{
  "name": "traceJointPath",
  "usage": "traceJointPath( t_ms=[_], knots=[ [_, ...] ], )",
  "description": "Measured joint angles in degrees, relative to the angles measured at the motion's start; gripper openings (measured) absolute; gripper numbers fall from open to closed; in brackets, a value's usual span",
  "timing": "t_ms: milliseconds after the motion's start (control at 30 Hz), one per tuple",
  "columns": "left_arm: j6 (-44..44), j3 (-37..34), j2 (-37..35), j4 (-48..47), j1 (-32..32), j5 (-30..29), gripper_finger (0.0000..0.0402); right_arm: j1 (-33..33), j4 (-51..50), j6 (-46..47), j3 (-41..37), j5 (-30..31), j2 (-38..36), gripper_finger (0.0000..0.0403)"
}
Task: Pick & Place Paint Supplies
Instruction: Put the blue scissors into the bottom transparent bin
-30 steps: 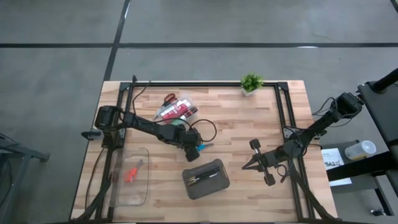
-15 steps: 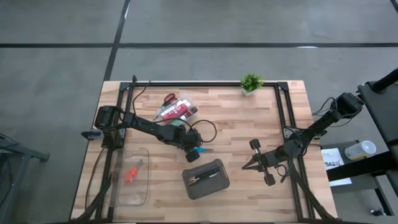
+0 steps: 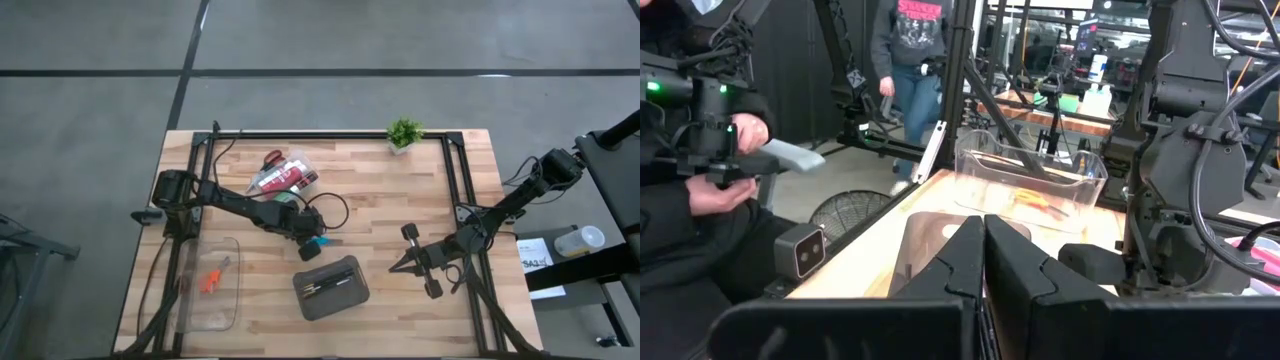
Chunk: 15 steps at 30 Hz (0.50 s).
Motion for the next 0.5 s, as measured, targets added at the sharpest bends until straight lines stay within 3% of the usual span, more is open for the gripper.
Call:
traceJointPath(
  t_ms=[500],
  knots=[
    [1.29,-0.26,-4.16,-3.60,-0.07,-0.28,0.0008,0.04,0.03,0.01,0.00,0.00,0.00,0.0008]
  ],
)
